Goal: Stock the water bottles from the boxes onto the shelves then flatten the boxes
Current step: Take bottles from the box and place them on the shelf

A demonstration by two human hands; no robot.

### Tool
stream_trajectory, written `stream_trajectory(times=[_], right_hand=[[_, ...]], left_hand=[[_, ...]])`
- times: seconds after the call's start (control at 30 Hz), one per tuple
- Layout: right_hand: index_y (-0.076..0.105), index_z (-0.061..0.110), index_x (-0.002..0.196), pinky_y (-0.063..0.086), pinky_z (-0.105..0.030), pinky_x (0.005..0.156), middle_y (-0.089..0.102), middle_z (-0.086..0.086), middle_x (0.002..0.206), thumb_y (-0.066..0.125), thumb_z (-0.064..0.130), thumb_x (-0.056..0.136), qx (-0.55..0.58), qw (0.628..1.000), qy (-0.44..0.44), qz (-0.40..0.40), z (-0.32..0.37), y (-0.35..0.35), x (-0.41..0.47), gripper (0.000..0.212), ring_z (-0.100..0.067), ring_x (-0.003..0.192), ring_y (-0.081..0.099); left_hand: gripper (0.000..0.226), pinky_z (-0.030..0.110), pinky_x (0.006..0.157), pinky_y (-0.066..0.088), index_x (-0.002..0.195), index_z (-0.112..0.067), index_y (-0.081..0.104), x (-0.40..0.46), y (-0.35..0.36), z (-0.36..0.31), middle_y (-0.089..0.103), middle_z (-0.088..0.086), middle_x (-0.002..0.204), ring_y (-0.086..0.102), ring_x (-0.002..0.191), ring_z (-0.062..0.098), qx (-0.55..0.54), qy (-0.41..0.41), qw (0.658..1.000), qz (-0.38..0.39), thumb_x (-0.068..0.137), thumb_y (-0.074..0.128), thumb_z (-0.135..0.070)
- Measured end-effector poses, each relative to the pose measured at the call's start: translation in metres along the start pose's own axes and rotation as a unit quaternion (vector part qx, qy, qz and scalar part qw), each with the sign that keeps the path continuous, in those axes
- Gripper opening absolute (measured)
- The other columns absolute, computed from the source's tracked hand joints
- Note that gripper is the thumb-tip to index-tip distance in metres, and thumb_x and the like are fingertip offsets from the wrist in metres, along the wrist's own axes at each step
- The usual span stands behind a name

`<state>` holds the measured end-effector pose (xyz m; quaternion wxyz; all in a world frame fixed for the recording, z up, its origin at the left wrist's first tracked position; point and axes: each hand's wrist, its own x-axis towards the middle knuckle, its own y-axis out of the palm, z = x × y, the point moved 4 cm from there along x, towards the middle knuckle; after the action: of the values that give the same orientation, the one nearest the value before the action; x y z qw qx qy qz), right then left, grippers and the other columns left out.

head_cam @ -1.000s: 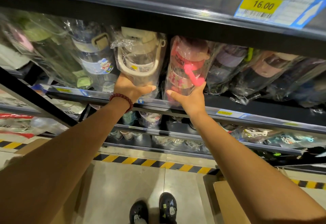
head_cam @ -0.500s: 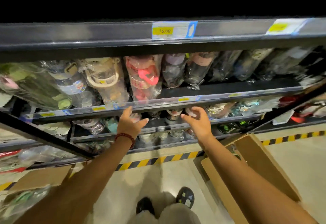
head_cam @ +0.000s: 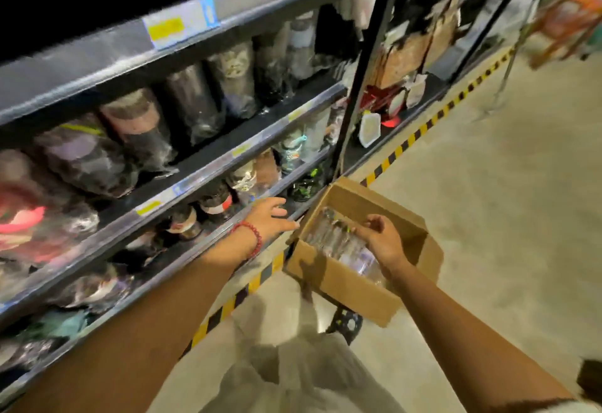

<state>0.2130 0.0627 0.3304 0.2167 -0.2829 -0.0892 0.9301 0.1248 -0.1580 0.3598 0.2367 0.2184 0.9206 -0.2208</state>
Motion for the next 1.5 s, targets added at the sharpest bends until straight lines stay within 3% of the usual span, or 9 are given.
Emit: stream_trajectory(times=[0.17,0.37,0.6,0.8,1.0,1.13,1.27,1.4,1.5], right_hand=[[0.050,0.008,0.117,0.041,-0.031,0.077,0.052,-0.007,0.109,0.074,0.012,0.079,0.018,0.996,0.060,-0.064,-0.037,-0.099,0.054,0.045,-0.021,0.096,0.051],[0.054,0.010,0.102,0.038,-0.026,0.069,0.055,-0.005,0.096,0.066,0.009,0.083,0.021,0.988,0.123,-0.089,-0.090,-0.164,0.111,0.023,-0.019,0.089,0.050],[0.050,0.009,0.101,0.040,-0.025,0.069,0.050,0.001,0.090,0.072,0.005,0.078,0.037,0.976,0.209,-0.047,-0.183,-0.168,0.173,0.032,-0.018,0.091,0.049],[0.050,0.013,0.107,0.038,-0.008,0.056,0.047,0.013,0.082,0.073,0.014,0.080,0.039,0.970,0.239,-0.035,-0.278,-0.137,0.246,0.036,-0.007,0.078,0.049],[0.047,0.020,0.117,0.040,-0.020,0.069,0.055,0.008,0.108,0.077,0.027,0.077,0.039,0.965,0.257,-0.017,-0.373,-0.101,0.318,0.050,-0.012,0.099,0.053],[0.048,0.019,0.115,0.039,-0.022,0.075,0.058,-0.001,0.113,0.075,0.011,0.075,0.014,0.966,0.249,-0.072,-0.438,-0.080,0.366,0.048,-0.016,0.098,0.055],[0.046,0.013,0.130,0.045,-0.028,0.091,0.055,-0.006,0.127,0.079,0.016,0.070,-0.016,0.966,0.240,-0.097,-0.499,-0.059,0.407,0.068,-0.023,0.115,0.054],[0.001,0.016,0.151,0.027,-0.042,0.115,0.016,-0.014,0.155,0.079,0.029,0.072,-0.050,0.956,0.280,-0.073,-0.543,-0.041,0.428,0.112,-0.032,0.141,0.020],[0.006,0.013,0.150,0.037,-0.040,0.108,0.031,-0.015,0.148,0.076,0.029,0.074,-0.030,0.938,0.329,-0.108,-0.564,-0.044,0.434,0.104,-0.033,0.133,0.037]], left_hand=[[0.046,0.029,0.084,0.044,0.121,-0.010,0.052,0.065,0.099,-0.044,0.058,0.011,0.112,0.052,0.111,0.026,0.040,-0.031,0.997,0.056,0.079,0.072,-0.008],[0.054,0.038,0.096,0.045,0.128,-0.003,0.049,0.132,0.190,-0.044,0.056,0.017,0.125,0.054,0.115,0.028,0.091,-0.095,0.988,0.086,0.080,0.072,-0.009],[0.065,0.022,0.086,0.038,0.134,-0.005,0.044,0.207,0.271,0.014,0.057,0.015,0.126,0.053,0.116,0.022,0.130,-0.164,0.969,0.129,0.077,0.075,-0.012],[0.075,0.034,0.093,0.045,0.141,-0.005,0.034,0.300,0.346,0.093,0.053,0.018,0.129,0.053,0.118,0.029,0.143,-0.188,0.959,0.156,0.077,0.074,-0.007],[0.077,0.042,0.103,0.041,0.142,-0.012,0.031,0.378,0.409,0.192,0.049,0.015,0.133,0.050,0.120,0.029,0.186,-0.196,0.941,0.205,0.078,0.074,-0.010],[0.079,0.041,0.099,0.045,0.140,-0.015,0.036,0.424,0.434,0.254,0.050,0.010,0.133,0.051,0.118,0.025,0.203,-0.191,0.942,0.189,0.073,0.078,-0.011],[0.072,0.023,0.082,0.042,0.136,-0.013,0.040,0.462,0.459,0.301,0.049,-0.004,0.116,0.047,0.103,0.010,0.179,-0.166,0.954,0.176,0.074,0.076,-0.008],[0.055,0.021,0.077,0.042,0.121,-0.020,0.049,0.487,0.481,0.336,0.052,-0.012,0.104,0.052,0.099,0.010,0.179,-0.142,0.960,0.159,0.074,0.075,-0.008],[0.058,0.030,0.088,0.048,0.122,-0.020,0.050,0.493,0.490,0.351,0.058,-0.005,0.117,0.055,0.107,0.014,0.227,-0.100,0.959,0.138,0.070,0.077,-0.020]])
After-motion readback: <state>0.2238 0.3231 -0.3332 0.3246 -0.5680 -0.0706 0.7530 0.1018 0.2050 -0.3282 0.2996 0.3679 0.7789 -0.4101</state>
